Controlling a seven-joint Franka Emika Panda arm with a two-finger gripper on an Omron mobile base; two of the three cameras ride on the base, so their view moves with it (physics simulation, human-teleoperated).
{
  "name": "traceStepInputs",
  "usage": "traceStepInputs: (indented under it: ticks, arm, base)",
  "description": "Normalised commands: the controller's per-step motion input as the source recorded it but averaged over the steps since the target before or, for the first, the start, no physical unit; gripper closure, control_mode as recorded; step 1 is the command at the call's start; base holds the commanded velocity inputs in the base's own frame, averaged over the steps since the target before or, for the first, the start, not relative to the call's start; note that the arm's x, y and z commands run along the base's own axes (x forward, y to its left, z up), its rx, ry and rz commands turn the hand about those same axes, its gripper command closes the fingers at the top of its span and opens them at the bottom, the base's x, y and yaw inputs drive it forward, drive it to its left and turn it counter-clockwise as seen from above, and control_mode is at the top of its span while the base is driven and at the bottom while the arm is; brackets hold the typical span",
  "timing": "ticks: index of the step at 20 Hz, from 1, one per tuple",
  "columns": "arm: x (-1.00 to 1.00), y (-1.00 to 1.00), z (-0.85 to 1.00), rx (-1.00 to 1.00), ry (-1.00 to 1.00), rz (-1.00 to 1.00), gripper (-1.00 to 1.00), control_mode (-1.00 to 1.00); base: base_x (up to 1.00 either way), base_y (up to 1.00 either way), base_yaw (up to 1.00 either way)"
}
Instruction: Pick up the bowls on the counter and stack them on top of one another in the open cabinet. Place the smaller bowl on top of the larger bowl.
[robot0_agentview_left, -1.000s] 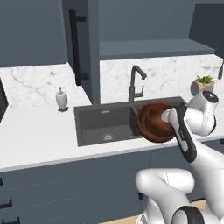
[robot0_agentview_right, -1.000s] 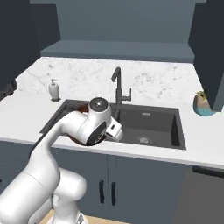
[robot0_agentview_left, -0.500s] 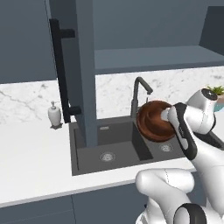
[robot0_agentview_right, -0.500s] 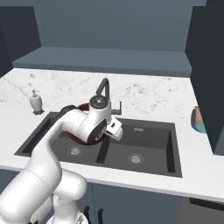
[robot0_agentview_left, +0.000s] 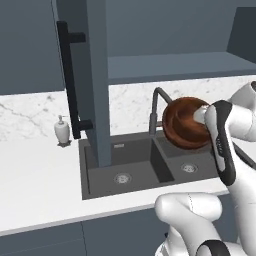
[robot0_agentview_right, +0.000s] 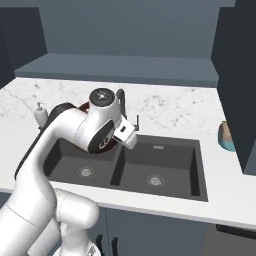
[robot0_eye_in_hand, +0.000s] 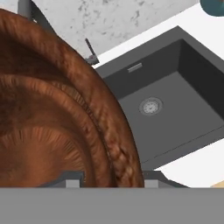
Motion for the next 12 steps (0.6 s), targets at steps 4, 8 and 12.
traceStepInputs:
  ticks: [4, 8, 12]
  arm:
    - [-0.44, -0.08, 1.00, 0.13, -0.03, -0.17, 1.00, -1.00]
    - [-0.17, -0.01, 1.00, 0.20, -0.05, -0.21, 1.00, -1.00]
    - [-0.13, -0.03, 0.98, 0.28, -0.07, -0.21, 1.00, -1.00]
  base:
    - [0.00, 0.00, 0.00]
    - [0.00, 0.00, 0.00]
    - [0.00, 0.00, 0.00]
